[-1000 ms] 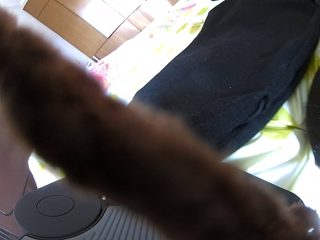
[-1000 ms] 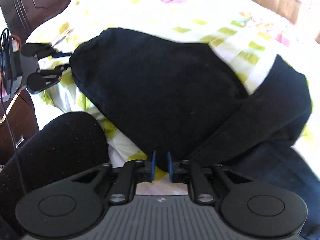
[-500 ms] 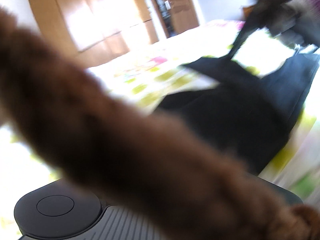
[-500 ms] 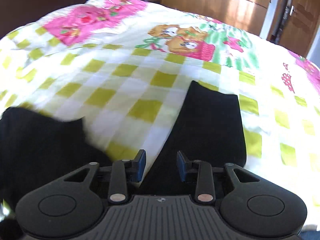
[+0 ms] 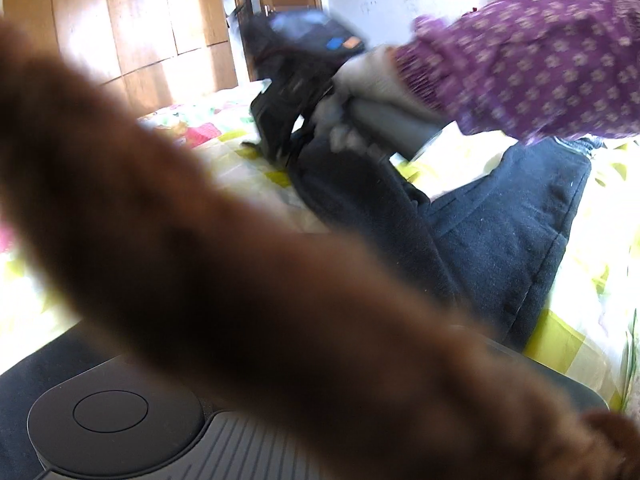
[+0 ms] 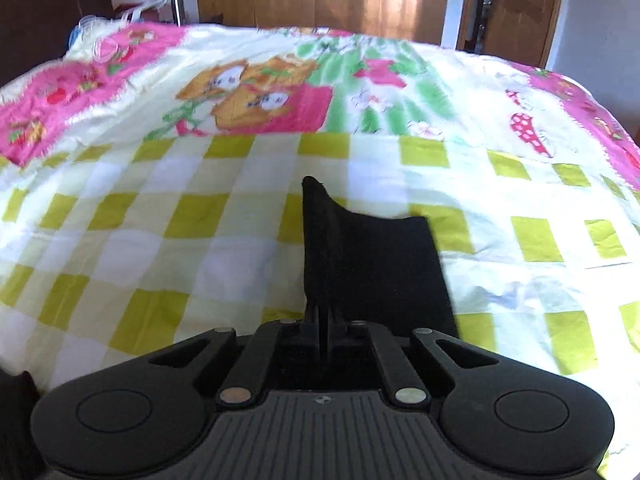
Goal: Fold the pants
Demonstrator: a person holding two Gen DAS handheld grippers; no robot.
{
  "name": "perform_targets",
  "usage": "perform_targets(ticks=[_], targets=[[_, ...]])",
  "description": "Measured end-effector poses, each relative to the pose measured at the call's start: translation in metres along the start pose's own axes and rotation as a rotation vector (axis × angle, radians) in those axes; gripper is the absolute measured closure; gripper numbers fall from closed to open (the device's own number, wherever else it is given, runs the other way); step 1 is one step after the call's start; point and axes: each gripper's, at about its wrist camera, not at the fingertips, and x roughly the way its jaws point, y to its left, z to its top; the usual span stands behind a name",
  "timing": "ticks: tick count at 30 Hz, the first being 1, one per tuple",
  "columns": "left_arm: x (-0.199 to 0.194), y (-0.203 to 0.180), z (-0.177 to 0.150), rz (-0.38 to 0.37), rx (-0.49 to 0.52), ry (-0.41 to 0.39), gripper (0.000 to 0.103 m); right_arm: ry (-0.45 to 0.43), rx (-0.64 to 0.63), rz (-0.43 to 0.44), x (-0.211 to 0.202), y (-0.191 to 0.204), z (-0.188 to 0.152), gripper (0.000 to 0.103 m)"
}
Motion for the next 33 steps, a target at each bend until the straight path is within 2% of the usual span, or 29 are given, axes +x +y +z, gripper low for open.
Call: perform_targets(ticks=[2, 4, 6, 9, 11, 13, 15, 17, 21, 25, 27, 30, 33], targets=[[-0.004, -0.006, 0.004, 0.012, 0.026, 0.001, 0.069, -0.073, 0.111, 0.047, -0.051, -0.038, -0.003, 0.085], [-0.01, -0.013, 0.009, 0.009, 0.052, -0.018, 0.064, -0.159, 0.236, 0.075, -0.112, -0.084, -0.016, 0.085], [-0.016, -0.025, 0.016, 0.001, 0.077, -0.044, 0.06, -0.226, 0.327, 0.077, -0.164, -0.122, -0.041, 0.084], [-0.019, -0.048, 0.026, -0.013, 0.126, -0.085, 0.059, -0.244, 0.461, 0.037, -0.218, -0.175, -0.098, 0.084], [-0.015, -0.069, 0.033, -0.04, 0.165, -0.095, 0.057, -0.204, 0.552, 0.013, -0.224, -0.205, -0.141, 0.084], [-0.008, -0.094, 0.038, -0.066, 0.218, -0.089, 0.056, -0.138, 0.654, -0.014, -0.214, -0.231, -0.183, 0.084], [0.002, -0.116, 0.04, -0.09, 0.274, -0.07, 0.056, -0.088, 0.743, 0.013, -0.198, -0.248, -0.215, 0.084], [0.012, -0.133, 0.041, -0.107, 0.311, -0.037, 0.056, -0.074, 0.809, 0.039, -0.186, -0.257, -0.235, 0.083], [0.029, -0.154, 0.041, -0.104, 0.365, 0.018, 0.056, -0.13, 0.886, 0.081, -0.182, -0.27, -0.246, 0.08], [0.033, -0.157, 0.044, -0.102, 0.367, 0.041, 0.056, -0.154, 0.967, 0.146, -0.179, -0.284, -0.251, 0.078], [0.034, -0.156, 0.045, -0.104, 0.357, 0.046, 0.056, -0.163, 0.974, 0.147, -0.176, -0.283, -0.247, 0.078], [0.036, -0.156, 0.046, -0.1, 0.355, 0.046, 0.056, -0.221, 0.875, 0.125, -0.187, -0.27, -0.227, 0.081], [0.034, -0.155, 0.047, -0.096, 0.35, 0.033, 0.056, -0.349, 0.716, 0.129, -0.212, -0.25, -0.195, 0.081]])
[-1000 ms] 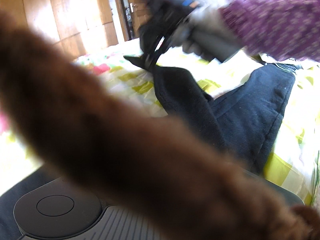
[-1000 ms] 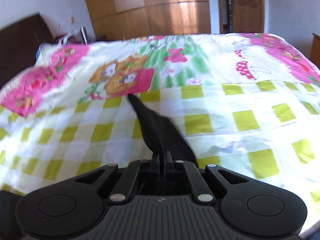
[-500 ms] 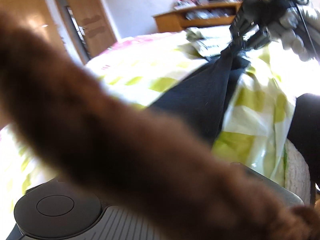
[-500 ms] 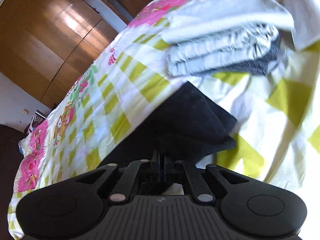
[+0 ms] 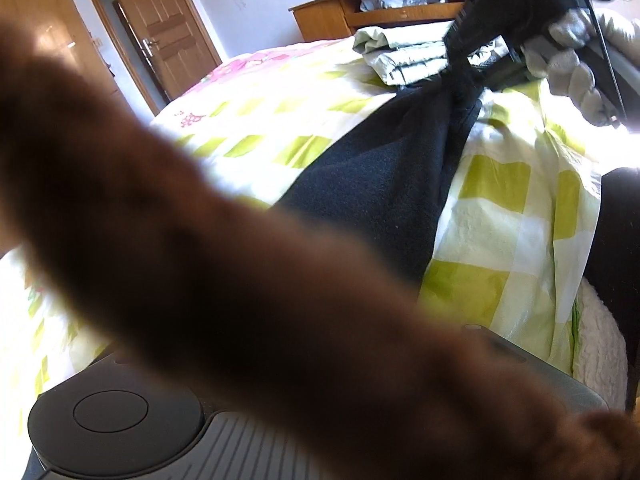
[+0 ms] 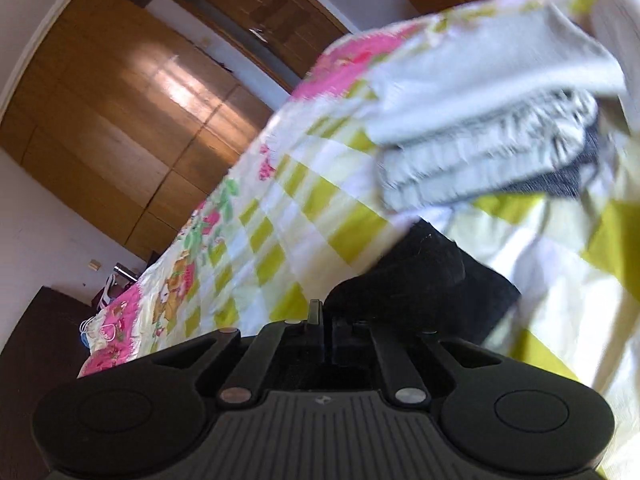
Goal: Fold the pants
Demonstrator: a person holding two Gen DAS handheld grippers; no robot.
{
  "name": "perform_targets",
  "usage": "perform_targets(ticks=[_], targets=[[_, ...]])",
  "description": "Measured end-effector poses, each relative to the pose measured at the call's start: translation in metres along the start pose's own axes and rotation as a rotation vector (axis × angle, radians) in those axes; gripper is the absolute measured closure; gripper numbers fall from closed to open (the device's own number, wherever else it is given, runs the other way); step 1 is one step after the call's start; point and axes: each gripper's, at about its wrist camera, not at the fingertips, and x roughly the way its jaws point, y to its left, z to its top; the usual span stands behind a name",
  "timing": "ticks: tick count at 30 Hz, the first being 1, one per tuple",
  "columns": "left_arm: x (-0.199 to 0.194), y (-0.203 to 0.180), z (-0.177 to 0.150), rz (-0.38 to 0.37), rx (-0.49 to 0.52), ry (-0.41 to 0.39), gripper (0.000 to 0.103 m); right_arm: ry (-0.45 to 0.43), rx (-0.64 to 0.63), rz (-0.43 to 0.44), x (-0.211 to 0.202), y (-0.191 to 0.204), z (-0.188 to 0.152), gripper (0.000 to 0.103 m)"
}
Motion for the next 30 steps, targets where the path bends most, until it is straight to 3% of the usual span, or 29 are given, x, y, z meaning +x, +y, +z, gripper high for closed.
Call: perform_targets(ticks=[3, 4, 6, 9, 18, 21, 24, 27, 30], targets=[[-0.006, 0.002, 0.0, 0.011, -0.012, -0.024, 0.056, -0.089, -0.123, 0.006, -0.008, 0.01, -0.001, 0.081], [-0.007, 0.003, 0.001, 0.011, -0.02, -0.028, 0.056, -0.056, -0.131, -0.04, 0.0, 0.001, -0.004, 0.081], [-0.005, 0.003, 0.0, 0.005, -0.031, -0.026, 0.055, 0.045, -0.03, -0.153, 0.013, -0.029, -0.014, 0.081], [0.001, -0.002, -0.005, -0.001, -0.022, -0.017, 0.055, 0.067, 0.018, -0.199, 0.003, -0.054, -0.028, 0.082], [0.005, -0.004, -0.003, -0.008, -0.011, -0.006, 0.055, 0.054, 0.091, -0.157, -0.011, -0.063, -0.025, 0.082], [0.007, -0.005, -0.003, -0.009, -0.006, -0.002, 0.055, 0.056, 0.077, -0.183, -0.017, -0.063, -0.027, 0.081], [0.008, -0.006, -0.004, -0.009, 0.004, -0.001, 0.055, 0.066, 0.13, -0.23, -0.021, -0.074, -0.025, 0.076], [0.006, -0.006, -0.003, -0.007, 0.006, -0.006, 0.055, 0.082, 0.204, -0.201, -0.034, -0.084, -0.023, 0.069], [0.006, -0.006, -0.004, -0.008, -0.002, -0.01, 0.055, 0.114, 0.226, -0.177, -0.037, -0.083, -0.027, 0.053]])
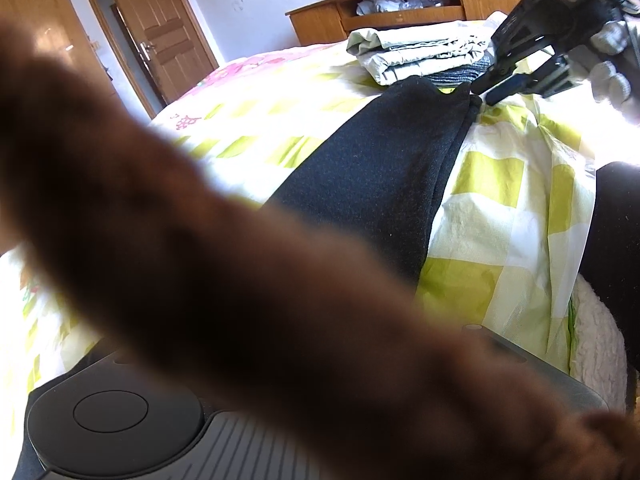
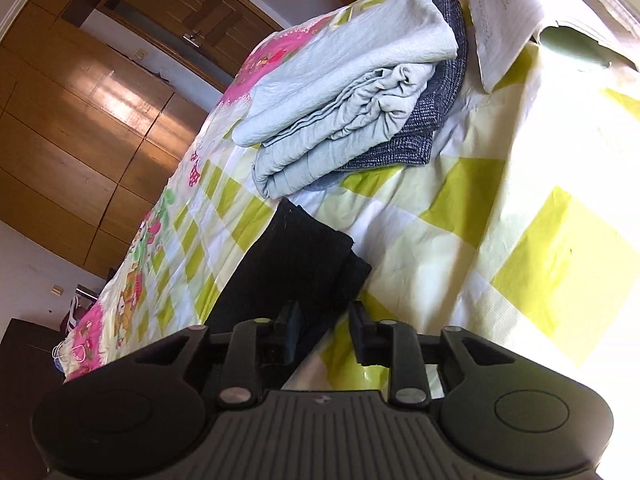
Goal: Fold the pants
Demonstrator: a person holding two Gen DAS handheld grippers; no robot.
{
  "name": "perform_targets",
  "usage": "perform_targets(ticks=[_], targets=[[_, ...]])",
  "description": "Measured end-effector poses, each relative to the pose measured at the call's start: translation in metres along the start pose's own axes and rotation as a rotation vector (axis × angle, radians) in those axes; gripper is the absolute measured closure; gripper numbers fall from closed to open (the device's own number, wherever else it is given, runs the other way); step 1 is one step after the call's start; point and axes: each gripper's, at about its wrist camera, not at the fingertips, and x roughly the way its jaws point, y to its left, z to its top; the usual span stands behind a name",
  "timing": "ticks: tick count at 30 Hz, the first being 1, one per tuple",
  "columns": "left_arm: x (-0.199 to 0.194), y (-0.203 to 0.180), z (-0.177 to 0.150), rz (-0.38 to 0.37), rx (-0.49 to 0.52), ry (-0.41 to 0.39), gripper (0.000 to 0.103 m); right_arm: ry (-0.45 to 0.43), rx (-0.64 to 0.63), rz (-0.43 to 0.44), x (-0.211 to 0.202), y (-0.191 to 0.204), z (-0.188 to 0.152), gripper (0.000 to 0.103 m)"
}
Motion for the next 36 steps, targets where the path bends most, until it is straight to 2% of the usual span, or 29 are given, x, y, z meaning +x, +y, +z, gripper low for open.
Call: perform_targets(ticks=[8, 12, 16, 22, 23, 24, 25, 28, 32, 34, 35, 36], targets=[[-0.003, -0.001, -0.001, 0.006, -0.013, -0.006, 0.055, 0.039, 0.002, 0.012, 0.046, 0.015, -0.006, 0.04], [-0.002, 0.0, -0.001, 0.003, -0.035, -0.006, 0.055, 0.028, 0.02, 0.026, 0.051, 0.017, -0.009, 0.038], [0.002, -0.001, -0.001, 0.002, -0.047, -0.007, 0.055, 0.033, 0.094, 0.089, 0.045, 0.01, -0.011, 0.037], [-0.002, 0.003, -0.002, -0.006, -0.059, -0.011, 0.055, 0.052, 0.046, 0.073, 0.056, 0.016, -0.011, 0.038], [0.0, 0.003, -0.003, -0.007, -0.058, -0.008, 0.055, 0.038, 0.055, 0.072, 0.058, 0.017, -0.011, 0.039], [0.001, 0.003, -0.002, -0.005, -0.059, -0.005, 0.055, 0.023, 0.063, 0.073, 0.059, 0.017, -0.011, 0.045], [0.002, 0.003, -0.001, -0.003, -0.063, -0.004, 0.055, 0.016, 0.077, 0.075, 0.06, 0.017, -0.011, 0.073], [0.001, 0.002, 0.001, 0.002, -0.066, -0.003, 0.055, 0.007, 0.152, 0.142, 0.058, 0.007, -0.01, 0.077], [-0.002, 0.002, 0.004, 0.003, -0.054, -0.005, 0.054, -0.061, 0.155, 0.214, 0.029, 0.007, -0.003, 0.078], [-0.008, 0.003, 0.009, -0.005, -0.061, -0.039, 0.054, -0.114, 0.125, 0.186, 0.014, 0.007, 0.0, 0.078], [-0.01, 0.003, 0.012, -0.009, -0.067, -0.057, 0.052, -0.128, 0.116, 0.146, 0.013, 0.004, 0.0, 0.078], [-0.012, 0.002, 0.015, -0.014, -0.07, -0.071, 0.047, -0.121, 0.118, 0.104, 0.016, -0.001, 0.0, 0.078]])
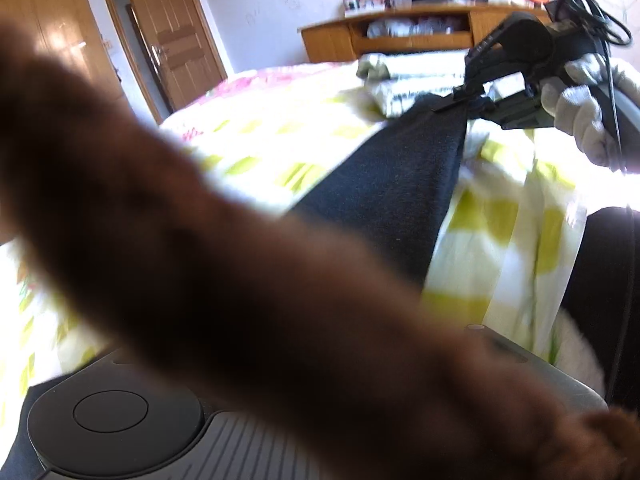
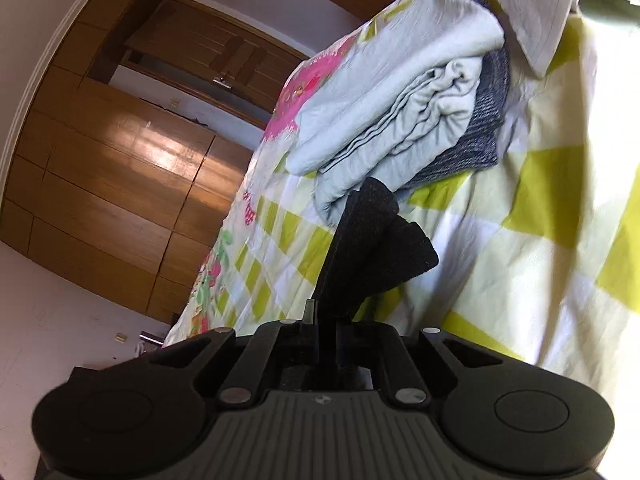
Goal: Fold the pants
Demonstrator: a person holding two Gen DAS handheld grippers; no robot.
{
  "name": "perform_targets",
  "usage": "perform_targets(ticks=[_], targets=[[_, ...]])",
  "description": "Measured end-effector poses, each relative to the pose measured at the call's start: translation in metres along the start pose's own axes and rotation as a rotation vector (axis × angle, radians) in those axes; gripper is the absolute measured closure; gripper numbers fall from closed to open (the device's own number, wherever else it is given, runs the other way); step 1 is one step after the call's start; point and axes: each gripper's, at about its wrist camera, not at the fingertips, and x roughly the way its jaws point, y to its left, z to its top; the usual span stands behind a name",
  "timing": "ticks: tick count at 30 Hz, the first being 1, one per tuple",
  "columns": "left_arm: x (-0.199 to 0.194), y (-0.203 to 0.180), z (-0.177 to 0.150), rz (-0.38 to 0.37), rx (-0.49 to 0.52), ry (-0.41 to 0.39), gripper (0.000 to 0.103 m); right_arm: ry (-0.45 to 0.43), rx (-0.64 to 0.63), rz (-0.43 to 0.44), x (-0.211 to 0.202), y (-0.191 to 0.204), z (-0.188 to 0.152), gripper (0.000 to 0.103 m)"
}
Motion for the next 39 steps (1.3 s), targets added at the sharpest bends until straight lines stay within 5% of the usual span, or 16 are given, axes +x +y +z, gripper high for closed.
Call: perform_targets(ticks=[3, 9, 19, 24, 29, 34, 39], targets=[[0.016, -0.007, -0.003, -0.04, -0.011, 0.037, 0.041, 0.033, 0.043, -0.032, 0.0, -0.013, 0.0, 0.078], [0.01, 0.0, -0.012, -0.068, -0.075, 0.058, 0.041, -0.017, -0.136, 0.034, -0.022, 0.041, -0.003, 0.078], [-0.049, 0.091, -0.06, 0.211, -0.099, 0.104, 0.04, 0.052, -0.549, 0.198, -0.002, 0.199, -0.072, 0.078], [-0.088, 0.148, -0.106, 0.371, -0.174, 0.137, 0.04, 0.188, -0.799, 0.33, 0.034, 0.291, -0.165, 0.078], [-0.123, 0.181, -0.155, 0.477, -0.24, 0.167, 0.038, 0.372, -1.058, 0.455, 0.072, 0.347, -0.306, 0.078], [-0.142, 0.193, -0.204, 0.514, -0.356, 0.204, 0.037, 0.594, -1.326, 0.409, 0.102, 0.329, -0.435, 0.078], [-0.151, 0.187, -0.225, 0.492, -0.429, 0.157, 0.036, 0.596, -1.478, 0.349, 0.098, 0.312, -0.458, 0.077]])
